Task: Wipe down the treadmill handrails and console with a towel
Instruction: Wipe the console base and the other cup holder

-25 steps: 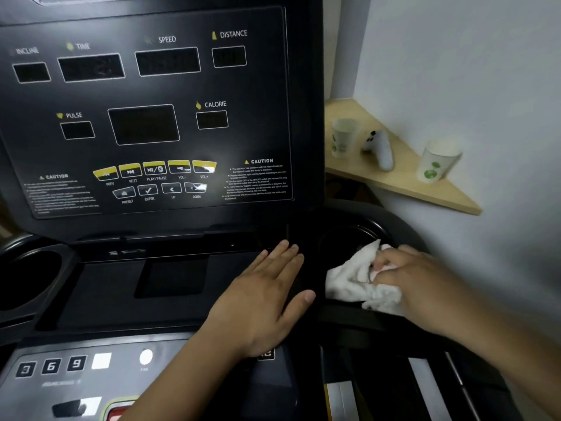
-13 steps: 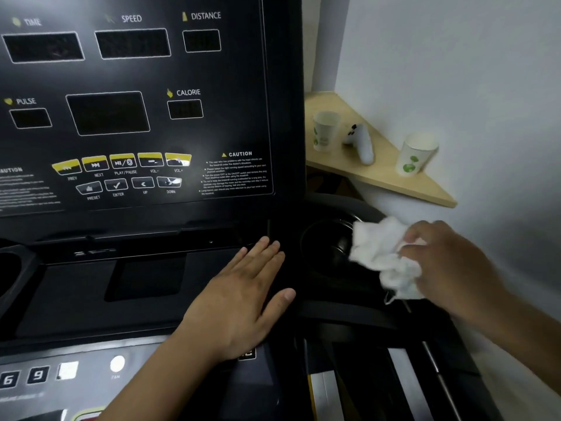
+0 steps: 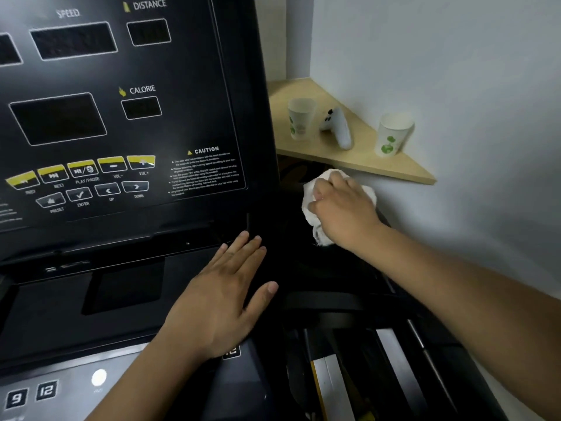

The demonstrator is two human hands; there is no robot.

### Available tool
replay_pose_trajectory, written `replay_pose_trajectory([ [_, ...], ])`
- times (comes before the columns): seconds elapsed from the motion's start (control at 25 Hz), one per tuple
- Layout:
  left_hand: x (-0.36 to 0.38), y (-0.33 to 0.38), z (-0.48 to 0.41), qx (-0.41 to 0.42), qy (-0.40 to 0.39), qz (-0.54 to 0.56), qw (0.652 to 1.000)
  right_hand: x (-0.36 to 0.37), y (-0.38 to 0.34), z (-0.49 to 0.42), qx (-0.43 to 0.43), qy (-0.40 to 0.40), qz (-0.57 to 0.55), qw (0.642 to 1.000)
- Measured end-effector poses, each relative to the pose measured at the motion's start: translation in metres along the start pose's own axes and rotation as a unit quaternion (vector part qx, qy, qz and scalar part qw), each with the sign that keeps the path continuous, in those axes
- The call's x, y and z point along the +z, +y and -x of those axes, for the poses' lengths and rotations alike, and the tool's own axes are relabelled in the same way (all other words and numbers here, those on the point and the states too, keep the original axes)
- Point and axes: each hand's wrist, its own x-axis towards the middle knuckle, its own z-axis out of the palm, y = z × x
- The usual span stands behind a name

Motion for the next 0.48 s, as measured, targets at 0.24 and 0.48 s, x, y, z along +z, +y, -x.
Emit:
replay_pose_trajectory([
  [0.24,0.001,-0.002,0.002,-0.009,0.004,0.008,1.0,-0.011,0.023,0.061,0.068,-0.087,-0.091,0.99],
  [0.48,0.001,0.002,0.001,-0.031,-0.022,-0.026,0.999,0.011,0.022,0.002,0.093,-0.013,-0.107,0.99],
])
